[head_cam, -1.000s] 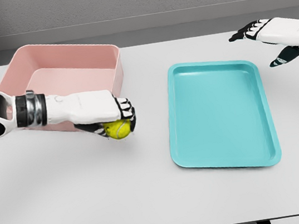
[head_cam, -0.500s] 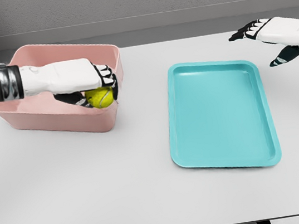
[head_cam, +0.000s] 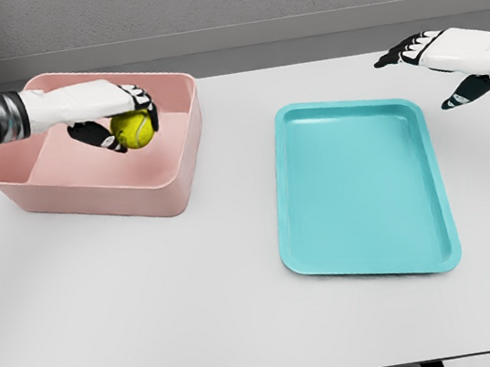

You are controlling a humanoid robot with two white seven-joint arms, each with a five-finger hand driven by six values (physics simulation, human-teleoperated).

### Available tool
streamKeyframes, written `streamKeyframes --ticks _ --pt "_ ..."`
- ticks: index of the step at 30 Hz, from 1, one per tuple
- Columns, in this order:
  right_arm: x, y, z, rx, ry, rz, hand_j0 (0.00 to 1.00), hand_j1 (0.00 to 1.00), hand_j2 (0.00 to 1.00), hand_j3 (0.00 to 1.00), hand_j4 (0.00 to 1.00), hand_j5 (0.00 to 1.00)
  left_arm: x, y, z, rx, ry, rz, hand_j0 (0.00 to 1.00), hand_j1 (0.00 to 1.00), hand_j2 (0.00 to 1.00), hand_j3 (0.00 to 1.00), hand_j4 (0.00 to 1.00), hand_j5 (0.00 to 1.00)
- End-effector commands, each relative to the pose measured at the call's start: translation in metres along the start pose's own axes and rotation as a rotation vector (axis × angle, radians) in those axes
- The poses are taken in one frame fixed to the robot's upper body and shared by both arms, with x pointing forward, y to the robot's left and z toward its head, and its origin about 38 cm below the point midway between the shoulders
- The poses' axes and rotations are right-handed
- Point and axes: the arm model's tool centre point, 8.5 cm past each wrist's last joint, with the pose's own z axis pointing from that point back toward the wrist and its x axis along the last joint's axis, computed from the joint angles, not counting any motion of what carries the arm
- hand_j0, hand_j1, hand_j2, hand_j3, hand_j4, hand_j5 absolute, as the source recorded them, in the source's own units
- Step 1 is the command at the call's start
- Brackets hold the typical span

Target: Put the tennis from the blue tray into the pink basket with both arms

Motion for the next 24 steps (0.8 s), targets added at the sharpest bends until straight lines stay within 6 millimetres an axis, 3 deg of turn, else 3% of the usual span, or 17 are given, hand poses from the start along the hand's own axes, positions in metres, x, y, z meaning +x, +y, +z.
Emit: streamKeyframes --ticks 1,3,4,5,6,10,15,20,21,24 --pt "0.0 -0.001 0.0 -0.006 0.001 -0.005 1.0 1.0 1.0 1.0 1.0 1.0 -0.013 -0.004 0.001 0.01 0.035 0.045 0.26 0.26 0.26 0.26 0.26 0.26" --pt "0.0 -0.001 0.0 -0.006 0.001 -0.005 1.0 1.0 1.0 1.0 1.0 1.0 -0.013 -0.002 0.003 0.018 0.037 0.044 0.53 0.53 0.53 0.53 0.53 0.53" --pt "0.0 -0.001 0.0 -0.006 0.001 -0.005 1.0 1.0 1.0 1.0 1.0 1.0 -0.014 -0.001 0.004 0.025 0.038 0.045 0.78 0.78 0.78 0.78 0.78 0.78" --pt "0.0 -0.001 0.0 -0.006 0.001 -0.005 1.0 1.0 1.0 1.0 1.0 1.0 -0.012 -0.001 0.004 0.025 0.033 0.04 0.95 0.95 0.95 0.95 0.95 0.95" --pt "0.0 -0.001 0.0 -0.004 0.001 -0.005 1.0 1.0 1.0 1.0 1.0 1.0 -0.009 0.001 0.005 0.028 0.025 0.032 1.0 1.0 1.0 1.0 1.0 1.0" --pt "0.0 -0.001 0.0 -0.004 0.001 -0.005 1.0 1.0 1.0 1.0 1.0 1.0 0.001 0.011 0.006 0.073 -0.005 0.011 1.0 1.0 1.0 1.0 1.0 1.0" --pt "0.002 -0.002 -0.001 -0.007 -0.006 -0.002 1.0 1.0 1.0 1.0 1.0 1.0 0.003 0.015 0.026 0.079 0.001 -0.018 1.0 1.0 1.0 1.0 1.0 1.0" --pt "0.002 -0.002 -0.001 -0.007 -0.008 -0.001 1.0 1.0 1.0 1.0 1.0 1.0 0.044 0.001 0.093 0.049 -0.076 -0.075 1.0 1.0 1.0 1.0 1.0 1.0" --pt "0.002 -0.002 0.0 -0.007 -0.006 -0.001 1.0 1.0 1.0 1.0 1.0 1.0 0.048 0.008 0.113 0.052 -0.059 -0.103 1.0 1.0 1.0 1.0 1.0 1.0" --pt "0.002 -0.002 0.0 -0.007 -0.006 -0.001 1.0 1.0 1.0 1.0 1.0 1.0 0.043 -0.013 0.14 0.09 -0.022 -0.041 1.0 1.0 1.0 1.0 1.0 1.0"
